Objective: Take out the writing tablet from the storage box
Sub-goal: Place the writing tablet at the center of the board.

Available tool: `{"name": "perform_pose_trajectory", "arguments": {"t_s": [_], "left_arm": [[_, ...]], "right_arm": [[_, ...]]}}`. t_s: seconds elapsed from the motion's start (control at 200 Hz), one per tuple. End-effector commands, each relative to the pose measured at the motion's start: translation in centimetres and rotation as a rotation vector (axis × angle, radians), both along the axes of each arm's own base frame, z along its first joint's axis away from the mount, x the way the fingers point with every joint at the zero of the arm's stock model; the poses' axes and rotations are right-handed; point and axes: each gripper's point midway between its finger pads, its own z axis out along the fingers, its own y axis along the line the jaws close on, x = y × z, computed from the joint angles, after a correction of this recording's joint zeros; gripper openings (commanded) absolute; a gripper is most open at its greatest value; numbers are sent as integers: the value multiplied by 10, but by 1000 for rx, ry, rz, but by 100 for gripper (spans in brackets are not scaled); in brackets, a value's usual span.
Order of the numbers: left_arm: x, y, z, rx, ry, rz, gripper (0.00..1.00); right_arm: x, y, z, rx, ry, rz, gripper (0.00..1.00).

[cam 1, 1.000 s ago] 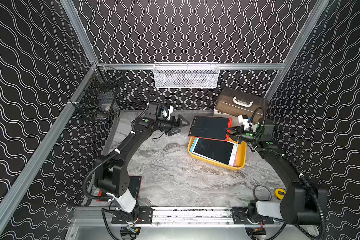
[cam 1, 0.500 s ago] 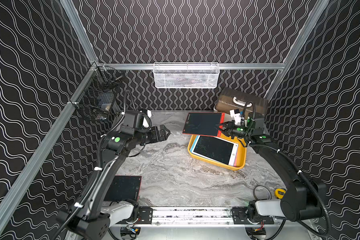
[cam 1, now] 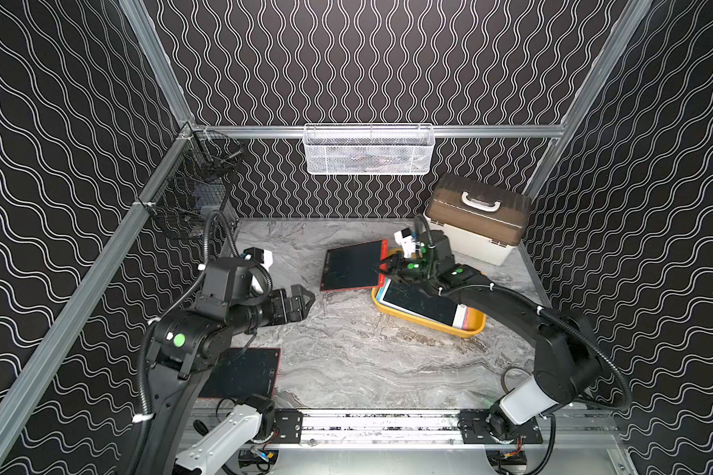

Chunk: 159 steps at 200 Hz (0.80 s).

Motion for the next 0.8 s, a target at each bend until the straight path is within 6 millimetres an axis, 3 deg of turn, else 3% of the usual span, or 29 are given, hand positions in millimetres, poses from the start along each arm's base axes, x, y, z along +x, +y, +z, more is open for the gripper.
{"name": "perform_pose_trajectory", "arguments": {"t_s": [0.0,0.3,0.33,0.425,0.636,0.791], "left_arm": [[-15,3,-6,6,26,-8,99],[-18,18,0,77,-19,40,99],[-18,21,1,90,-19,51,99],[-13,25,4,129,-23,52,99],[15,25,7,181,-20,59,99],[33,20,4,205,-4,39,99]], "right_arm": [[15,22,8,13,-84,-60,0],[19,125,-17,41,-75,107,0],[20,137,-33,47,-46,122,0],[25,167,-49,98,-16,146,0],[31,212,-82,192,59,187,0],[22,242,-105,234,115,213,0]]}}
